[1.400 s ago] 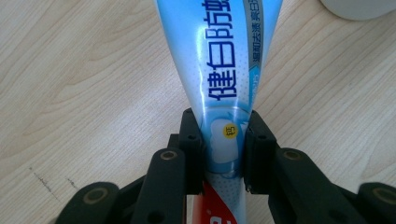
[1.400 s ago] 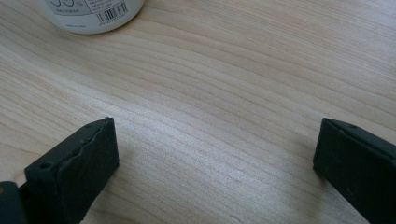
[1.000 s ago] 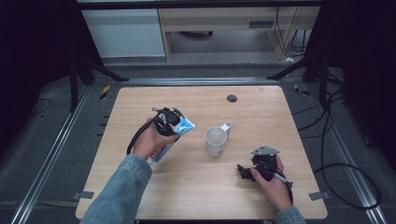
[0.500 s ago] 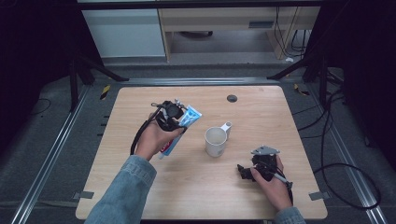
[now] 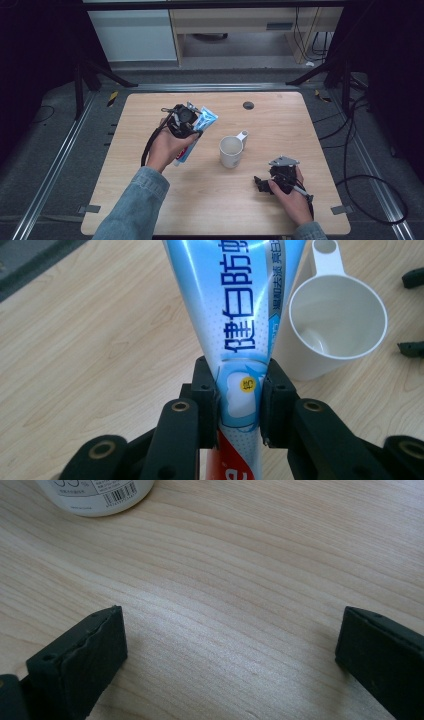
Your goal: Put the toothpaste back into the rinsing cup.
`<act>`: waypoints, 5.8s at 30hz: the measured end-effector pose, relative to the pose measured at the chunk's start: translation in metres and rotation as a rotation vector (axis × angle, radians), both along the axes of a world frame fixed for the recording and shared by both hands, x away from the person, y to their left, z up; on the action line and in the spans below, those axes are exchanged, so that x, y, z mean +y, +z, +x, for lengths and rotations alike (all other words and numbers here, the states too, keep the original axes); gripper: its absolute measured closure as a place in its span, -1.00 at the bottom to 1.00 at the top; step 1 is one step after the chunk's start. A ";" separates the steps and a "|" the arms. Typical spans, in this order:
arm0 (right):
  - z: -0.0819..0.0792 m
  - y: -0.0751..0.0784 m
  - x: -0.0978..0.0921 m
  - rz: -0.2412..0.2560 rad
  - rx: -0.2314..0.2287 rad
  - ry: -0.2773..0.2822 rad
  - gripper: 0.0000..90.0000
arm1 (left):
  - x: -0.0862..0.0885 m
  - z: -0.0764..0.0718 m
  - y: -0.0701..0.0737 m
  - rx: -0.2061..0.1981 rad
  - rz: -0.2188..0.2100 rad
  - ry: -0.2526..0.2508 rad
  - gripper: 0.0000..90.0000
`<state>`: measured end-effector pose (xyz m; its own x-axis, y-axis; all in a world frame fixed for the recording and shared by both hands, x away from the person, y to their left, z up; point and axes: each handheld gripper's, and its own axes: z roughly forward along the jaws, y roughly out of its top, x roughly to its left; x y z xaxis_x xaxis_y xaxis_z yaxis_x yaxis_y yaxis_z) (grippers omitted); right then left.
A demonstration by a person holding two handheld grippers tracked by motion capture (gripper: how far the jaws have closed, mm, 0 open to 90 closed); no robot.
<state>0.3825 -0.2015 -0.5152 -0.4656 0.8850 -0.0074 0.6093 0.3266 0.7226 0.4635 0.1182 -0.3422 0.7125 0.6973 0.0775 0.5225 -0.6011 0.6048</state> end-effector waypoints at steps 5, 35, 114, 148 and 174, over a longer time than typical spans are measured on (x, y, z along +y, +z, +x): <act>0.000 0.000 0.000 0.000 -0.002 0.000 -0.99 | -0.003 -0.003 0.005 -0.034 -0.031 0.005 0.61; 0.000 0.000 0.000 -0.002 -0.003 0.003 -0.99 | -0.035 -0.024 0.012 -0.218 -0.192 -0.001 0.61; -0.002 0.000 -0.003 0.001 -0.001 0.034 -0.99 | -0.036 -0.061 0.011 -0.541 -0.608 0.122 0.61; -0.002 0.000 -0.003 0.001 0.000 0.035 -0.99 | -0.075 -0.052 -0.028 -0.523 -0.607 0.068 0.61; -0.002 0.000 -0.003 0.003 0.001 0.035 -0.99 | -0.074 -0.045 -0.055 -0.510 -0.584 0.072 0.61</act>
<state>0.3803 -0.2042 -0.5151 -0.4962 0.8682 -0.0048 0.5980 0.3458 0.7231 0.4189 0.0441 -0.3972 0.6391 0.7691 -0.0103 0.1200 -0.0865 0.9890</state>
